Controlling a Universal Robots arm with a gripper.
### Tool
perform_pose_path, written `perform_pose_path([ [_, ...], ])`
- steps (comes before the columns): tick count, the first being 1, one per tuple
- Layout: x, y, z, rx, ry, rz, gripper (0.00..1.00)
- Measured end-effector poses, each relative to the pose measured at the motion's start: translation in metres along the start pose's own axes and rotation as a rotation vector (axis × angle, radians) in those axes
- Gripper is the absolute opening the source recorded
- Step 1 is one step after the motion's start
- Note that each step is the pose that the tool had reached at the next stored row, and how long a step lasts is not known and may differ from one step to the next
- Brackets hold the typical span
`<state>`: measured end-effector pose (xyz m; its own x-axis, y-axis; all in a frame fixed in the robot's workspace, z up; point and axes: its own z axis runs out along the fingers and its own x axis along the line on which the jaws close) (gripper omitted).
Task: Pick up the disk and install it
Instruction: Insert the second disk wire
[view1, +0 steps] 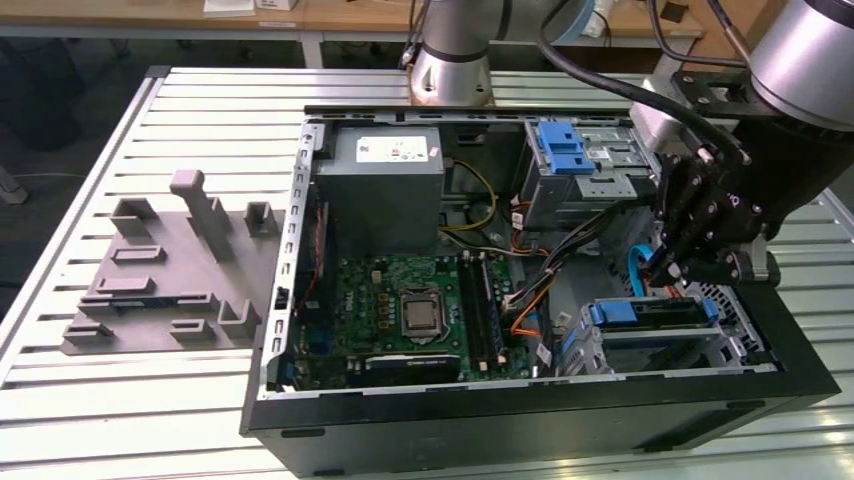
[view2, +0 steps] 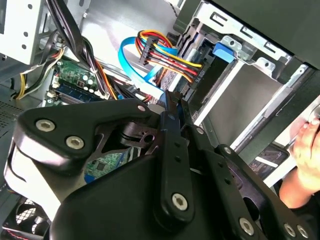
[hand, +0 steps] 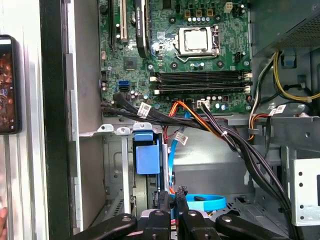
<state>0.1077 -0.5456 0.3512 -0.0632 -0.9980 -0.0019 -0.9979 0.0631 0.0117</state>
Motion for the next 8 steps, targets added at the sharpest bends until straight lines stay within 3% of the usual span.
perform_pose_path([
  [8,0.0001,0.0,0.0001,0.0,-0.0001,0.0,0.16],
])
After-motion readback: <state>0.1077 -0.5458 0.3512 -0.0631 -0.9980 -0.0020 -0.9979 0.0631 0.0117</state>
